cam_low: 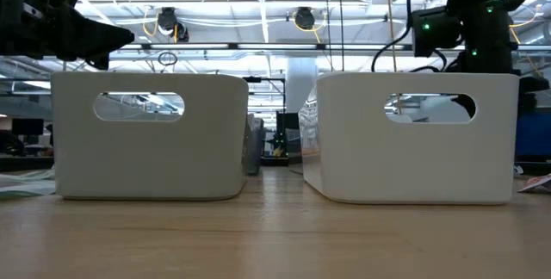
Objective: Pick & Place First Aid Supplies
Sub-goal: Put the blue pad into the right black bin
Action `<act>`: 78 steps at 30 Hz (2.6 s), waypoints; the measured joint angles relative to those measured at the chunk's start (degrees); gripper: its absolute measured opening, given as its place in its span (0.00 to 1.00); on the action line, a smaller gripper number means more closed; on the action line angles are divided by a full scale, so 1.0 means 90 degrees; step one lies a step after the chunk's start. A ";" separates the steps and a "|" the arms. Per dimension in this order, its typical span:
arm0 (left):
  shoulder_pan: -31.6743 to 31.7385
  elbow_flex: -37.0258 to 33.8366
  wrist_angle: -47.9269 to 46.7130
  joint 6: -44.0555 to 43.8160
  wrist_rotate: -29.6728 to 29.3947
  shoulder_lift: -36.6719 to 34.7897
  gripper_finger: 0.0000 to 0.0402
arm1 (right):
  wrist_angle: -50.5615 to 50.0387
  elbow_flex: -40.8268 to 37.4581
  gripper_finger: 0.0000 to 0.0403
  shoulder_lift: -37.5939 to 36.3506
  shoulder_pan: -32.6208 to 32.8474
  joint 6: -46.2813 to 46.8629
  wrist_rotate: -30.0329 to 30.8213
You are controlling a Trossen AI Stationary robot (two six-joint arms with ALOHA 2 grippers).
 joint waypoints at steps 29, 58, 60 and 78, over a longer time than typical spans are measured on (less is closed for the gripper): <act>0.0000 0.0000 0.0000 0.0000 0.0000 0.0000 0.12 | 0.1394 -0.1118 0.42 0.0071 -0.0147 0.0479 0.0170; 0.0001 0.0000 0.0000 0.0000 -0.0001 0.0000 0.12 | 0.1582 -0.1220 0.02 0.0383 -0.0147 0.0047 0.0160; 0.0002 0.0000 0.0000 0.0000 -0.0002 -0.0002 0.12 | 0.1587 -0.1220 0.01 0.0383 -0.0147 0.0044 0.0160; 0.0000 0.0000 0.0000 0.0000 -0.0001 0.0000 0.12 | 0.0661 -0.0228 0.00 0.0308 -0.0142 -0.0180 0.0132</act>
